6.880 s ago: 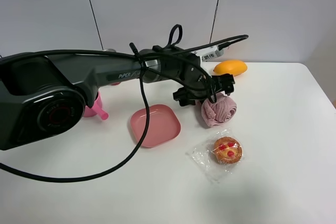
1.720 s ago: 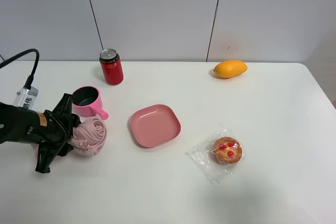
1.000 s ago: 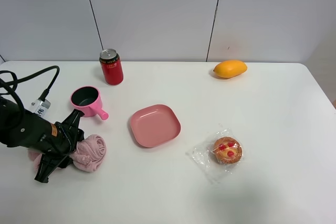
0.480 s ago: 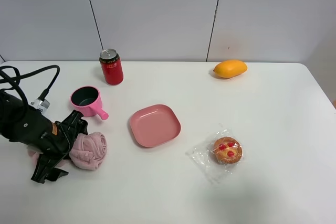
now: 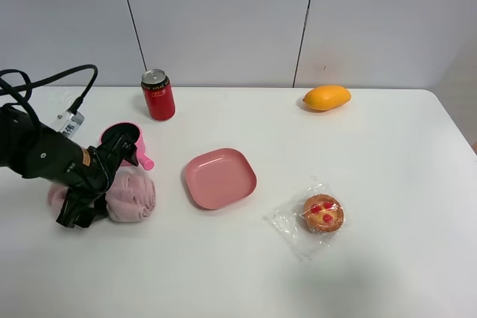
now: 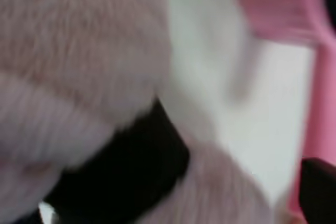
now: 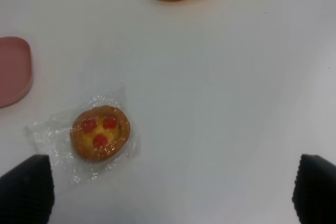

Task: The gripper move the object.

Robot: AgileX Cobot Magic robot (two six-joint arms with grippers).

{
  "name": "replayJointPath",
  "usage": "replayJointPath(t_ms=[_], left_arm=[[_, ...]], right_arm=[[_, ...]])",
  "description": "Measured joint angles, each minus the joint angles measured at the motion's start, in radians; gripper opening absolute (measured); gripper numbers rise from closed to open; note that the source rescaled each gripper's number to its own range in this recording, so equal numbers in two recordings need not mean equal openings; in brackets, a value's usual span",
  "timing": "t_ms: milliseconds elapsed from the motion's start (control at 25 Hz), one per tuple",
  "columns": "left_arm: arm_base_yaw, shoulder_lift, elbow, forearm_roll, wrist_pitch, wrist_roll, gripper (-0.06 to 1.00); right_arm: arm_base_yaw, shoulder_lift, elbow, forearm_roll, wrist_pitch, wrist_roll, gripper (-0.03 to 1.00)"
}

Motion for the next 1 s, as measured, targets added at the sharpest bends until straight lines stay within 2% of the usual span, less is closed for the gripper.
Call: replayJointPath(t_ms=[80, 280, 400, 560, 680, 800, 1000], left_arm=[[-0.021, 0.0, -0.012, -0.007, -0.004, 0.127, 0.99], [-0.081, -0.002, -0.015, -0.085, 0.006, 0.449, 0.99], [-0.125, -0.013, -0.015, -0.116, 0.023, 0.681, 0.99], [-0.179, -0.071, -0.015, -0.125, 0.062, 1.0, 0.99], [-0.214, -0.148, -0.015, -0.126, 0.083, 1.195, 0.99], [-0.243, -0.229, -0.015, -0.128, 0.115, 1.306, 0.99], [-0.261, -0.367, -0.015, -0.129, 0.146, 1.428, 0.99]], right_arm=[[0.0, 0.0, 0.0, 0.0, 0.0, 0.0, 1.0], [0.0, 0.0, 0.0, 0.0, 0.0, 0.0, 1.0], [0.0, 0.0, 0.0, 0.0, 0.0, 0.0, 1.0], [0.0, 0.0, 0.0, 0.0, 0.0, 0.0, 1.0], [0.0, 0.0, 0.0, 0.0, 0.0, 0.0, 1.0], [0.0, 0.0, 0.0, 0.0, 0.0, 0.0, 1.0], [0.0, 0.0, 0.0, 0.0, 0.0, 0.0, 1.0]])
